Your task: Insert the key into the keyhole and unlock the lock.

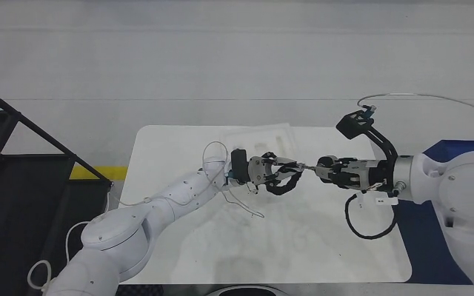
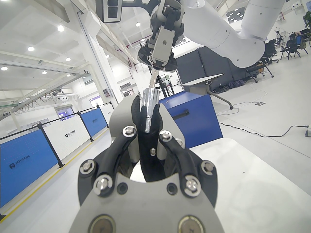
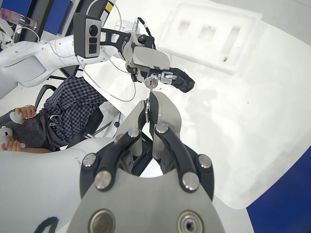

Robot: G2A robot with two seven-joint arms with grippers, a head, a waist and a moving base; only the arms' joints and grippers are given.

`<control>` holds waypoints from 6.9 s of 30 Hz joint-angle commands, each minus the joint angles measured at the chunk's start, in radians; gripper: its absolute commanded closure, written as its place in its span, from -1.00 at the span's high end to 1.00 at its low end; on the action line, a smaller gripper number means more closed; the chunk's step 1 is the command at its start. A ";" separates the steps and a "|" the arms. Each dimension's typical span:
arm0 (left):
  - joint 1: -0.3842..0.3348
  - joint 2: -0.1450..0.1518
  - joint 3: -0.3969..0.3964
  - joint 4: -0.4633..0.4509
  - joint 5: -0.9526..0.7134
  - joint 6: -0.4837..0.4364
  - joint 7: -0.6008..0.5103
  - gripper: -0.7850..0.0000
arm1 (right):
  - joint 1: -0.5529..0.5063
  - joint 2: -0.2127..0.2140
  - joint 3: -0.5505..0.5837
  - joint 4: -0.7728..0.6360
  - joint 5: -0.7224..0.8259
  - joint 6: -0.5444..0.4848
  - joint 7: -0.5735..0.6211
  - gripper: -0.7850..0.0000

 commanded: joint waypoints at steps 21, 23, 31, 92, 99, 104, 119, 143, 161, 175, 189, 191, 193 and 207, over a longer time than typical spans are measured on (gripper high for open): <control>-0.020 0.026 0.000 0.024 0.135 0.042 0.042 -1.00 | 0.041 0.016 -0.010 0.059 0.139 -0.014 0.067 -1.00; -0.022 0.031 0.000 0.017 0.153 0.043 0.043 -1.00 | 0.055 0.018 -0.016 0.069 0.145 -0.015 0.089 -1.00; -0.024 0.049 0.000 -0.001 0.142 0.052 0.052 -1.00 | 0.098 0.023 -0.058 0.107 0.151 -0.021 0.128 -1.00; 0.060 0.055 -0.170 -0.088 0.296 0.008 0.008 -1.00 | 0.175 0.064 -0.227 0.023 0.000 -0.040 0.097 -1.00; 0.071 0.056 -0.175 -0.104 0.292 0.016 0.016 -1.00 | 0.169 0.065 -0.233 0.032 0.013 -0.026 0.068 -1.00; 0.071 0.056 -0.168 -0.117 0.295 0.022 0.021 -1.00 | 0.165 0.066 -0.237 0.040 0.020 -0.022 0.054 -1.00; 0.084 0.090 -0.180 -0.157 0.085 -0.101 -0.101 -1.00 | 0.171 0.075 -0.218 0.065 0.010 -0.310 -0.015 1.00; 0.117 0.255 -0.204 -0.363 -0.363 -0.613 -0.625 -1.00 | 0.058 0.099 -0.175 0.096 -0.046 -0.801 -0.180 1.00; 0.030 0.265 -0.098 -0.326 -0.355 -0.613 -0.618 -1.00 | 0.075 0.122 -0.236 0.089 -0.451 -1.051 -0.410 1.00; 0.005 0.263 -0.055 -0.317 -0.395 -0.613 -0.626 -1.00 | -0.032 0.135 -0.188 0.069 -0.708 -1.182 -0.657 -0.10; -0.005 0.264 -0.027 -0.328 -0.403 -0.613 -0.613 -1.00 | -0.057 0.134 -0.197 0.022 -0.790 -1.149 -0.721 -0.29; -0.006 0.265 -0.024 -0.329 -0.408 -0.613 -0.613 -1.00 | -0.061 0.135 -0.194 0.015 -0.793 -1.147 -0.728 -0.42; -0.007 0.266 -0.022 -0.332 -0.412 -0.613 -0.613 -1.00 | -0.065 0.135 -0.191 0.012 -0.794 -1.144 -0.736 -0.62; -0.007 0.275 -0.022 -0.359 -0.422 -0.613 -0.613 -1.00 | -0.097 0.134 -0.176 0.060 -0.657 -1.068 -0.788 -1.00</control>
